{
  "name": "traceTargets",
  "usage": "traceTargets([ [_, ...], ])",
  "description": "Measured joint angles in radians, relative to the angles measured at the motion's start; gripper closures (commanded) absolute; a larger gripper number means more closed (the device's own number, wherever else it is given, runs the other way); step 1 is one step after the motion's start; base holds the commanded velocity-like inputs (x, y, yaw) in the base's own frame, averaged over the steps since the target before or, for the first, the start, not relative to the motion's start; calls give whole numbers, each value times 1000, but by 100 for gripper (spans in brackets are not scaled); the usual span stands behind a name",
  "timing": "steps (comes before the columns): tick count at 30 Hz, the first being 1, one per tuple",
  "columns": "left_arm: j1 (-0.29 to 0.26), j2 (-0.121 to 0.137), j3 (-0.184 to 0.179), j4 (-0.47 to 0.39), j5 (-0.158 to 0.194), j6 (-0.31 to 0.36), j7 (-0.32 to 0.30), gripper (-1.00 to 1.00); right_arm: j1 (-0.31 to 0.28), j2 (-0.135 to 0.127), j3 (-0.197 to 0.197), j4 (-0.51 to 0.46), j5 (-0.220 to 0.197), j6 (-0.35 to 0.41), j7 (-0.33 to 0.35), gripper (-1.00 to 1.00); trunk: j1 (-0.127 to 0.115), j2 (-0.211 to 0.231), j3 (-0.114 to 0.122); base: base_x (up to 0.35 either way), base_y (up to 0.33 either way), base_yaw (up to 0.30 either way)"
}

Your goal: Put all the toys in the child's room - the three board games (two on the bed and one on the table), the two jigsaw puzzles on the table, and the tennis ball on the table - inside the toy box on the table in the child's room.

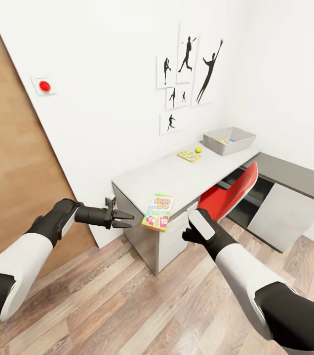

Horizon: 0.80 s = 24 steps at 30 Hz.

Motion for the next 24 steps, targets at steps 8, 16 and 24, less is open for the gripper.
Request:
traceTargets([
  [8,0,0,1,-1,0,1,0,-100,104,4,2,3,2,-94,63,-100,0,0,13,0,0,0],
  [16,0,0,2,0,-1,4,0,-100,176,-2,37,89,55,-229,229,-100,0,0,26,0,0,0],
  [24,0,5,10,0,-3,3,0,-100,209,-3,51,205,122,-327,276,-100,0,0,40,0,0,0],
])
